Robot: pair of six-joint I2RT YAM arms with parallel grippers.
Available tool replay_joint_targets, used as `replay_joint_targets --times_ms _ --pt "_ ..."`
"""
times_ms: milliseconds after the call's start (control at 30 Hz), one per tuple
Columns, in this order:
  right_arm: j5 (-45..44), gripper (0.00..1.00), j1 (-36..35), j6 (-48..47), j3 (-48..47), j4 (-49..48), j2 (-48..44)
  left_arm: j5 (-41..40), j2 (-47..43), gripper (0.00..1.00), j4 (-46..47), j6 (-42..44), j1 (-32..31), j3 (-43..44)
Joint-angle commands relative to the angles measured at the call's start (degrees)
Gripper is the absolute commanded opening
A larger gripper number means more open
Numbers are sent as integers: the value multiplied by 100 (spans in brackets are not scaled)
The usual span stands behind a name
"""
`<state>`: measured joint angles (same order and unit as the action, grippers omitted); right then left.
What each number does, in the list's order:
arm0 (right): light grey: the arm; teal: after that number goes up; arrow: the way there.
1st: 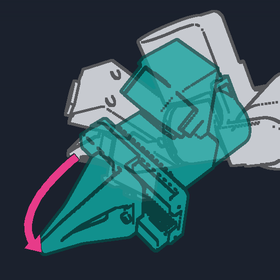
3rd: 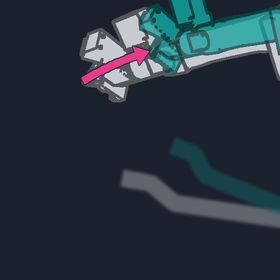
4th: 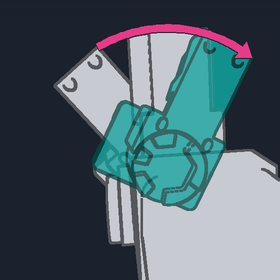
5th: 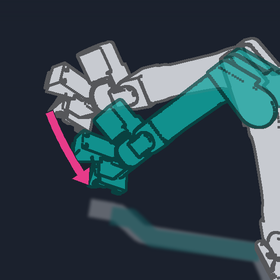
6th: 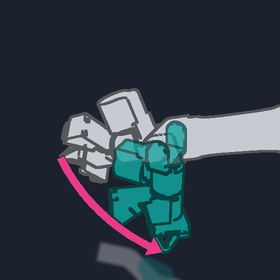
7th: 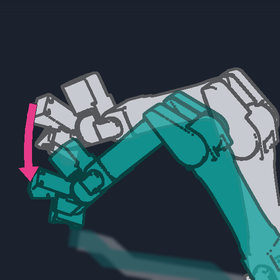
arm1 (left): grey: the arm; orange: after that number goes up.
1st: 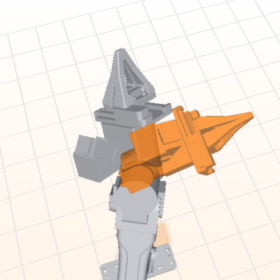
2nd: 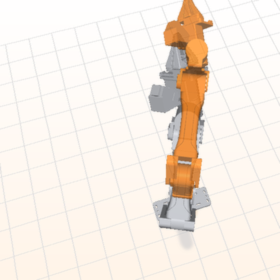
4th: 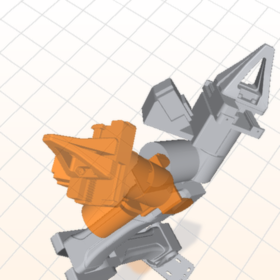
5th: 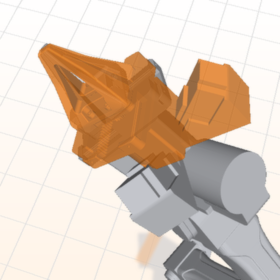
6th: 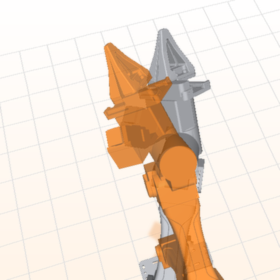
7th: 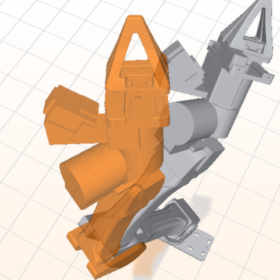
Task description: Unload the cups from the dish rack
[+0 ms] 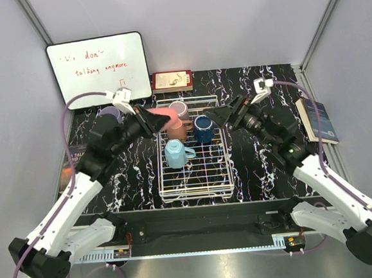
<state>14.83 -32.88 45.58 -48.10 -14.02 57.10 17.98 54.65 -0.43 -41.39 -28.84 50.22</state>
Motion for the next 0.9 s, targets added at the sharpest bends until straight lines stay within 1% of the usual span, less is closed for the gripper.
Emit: replay_joint_targets --times_ms 0,33,67,100,133,167,200,233,267,300,367,433,567,667,867 --pt "-1377 100 -16 -928 -472 1304 -323 -1778 -35 0 -1695 1246 27 1217" --pt "-1447 100 -16 -981 -568 1366 -288 -2198 71 0 -2202 1325 28 1401" --pt "-1726 100 -8 -981 -604 1819 -252 -2820 194 0 -2468 1483 36 1803" --pt "-1833 100 1 -981 -648 1981 -139 -3122 499 0 -2715 1563 89 2016" --pt "-1956 100 -16 -981 -735 2156 -86 -3664 685 0 -3239 1633 124 2471" --pt "-2271 100 -8 -972 -788 2558 -7 -3896 887 0 -3505 1764 185 2710" --pt "-2448 100 -16 -964 -850 2762 159 -4125 1316 0 -3760 1792 334 2939" --pt "-2650 100 -16 -929 -972 2973 274 -4405 1529 0 -4215 1809 448 3350" --pt "-3061 100 -16 -902 -1043 3402 371 -4486 1722 0 -4377 1801 563 3502" --pt "-3239 100 -16 -893 -1113 3589 581 -4565 2029 0 -4483 1801 738 3634" --pt "-3564 100 -16 -849 -1281 4019 784 -4724 2277 0 -4536 1818 879 3855" --pt "-3619 100 -8 -788 -1316 4161 925 -4742 2716 0 -4650 1810 1108 4161" --pt "-3531 100 -16 -770 -1158 4074 899 -4496 3567 0 -4844 1739 1599 4637" --pt "-3548 100 -16 -893 -1027 3978 864 -4522 4000 0 -4958 1765 1759 4988" --pt "-3487 100 -16 -1086 -1070 3863 969 -4497 4685 0 -5011 1836 1987 5639"
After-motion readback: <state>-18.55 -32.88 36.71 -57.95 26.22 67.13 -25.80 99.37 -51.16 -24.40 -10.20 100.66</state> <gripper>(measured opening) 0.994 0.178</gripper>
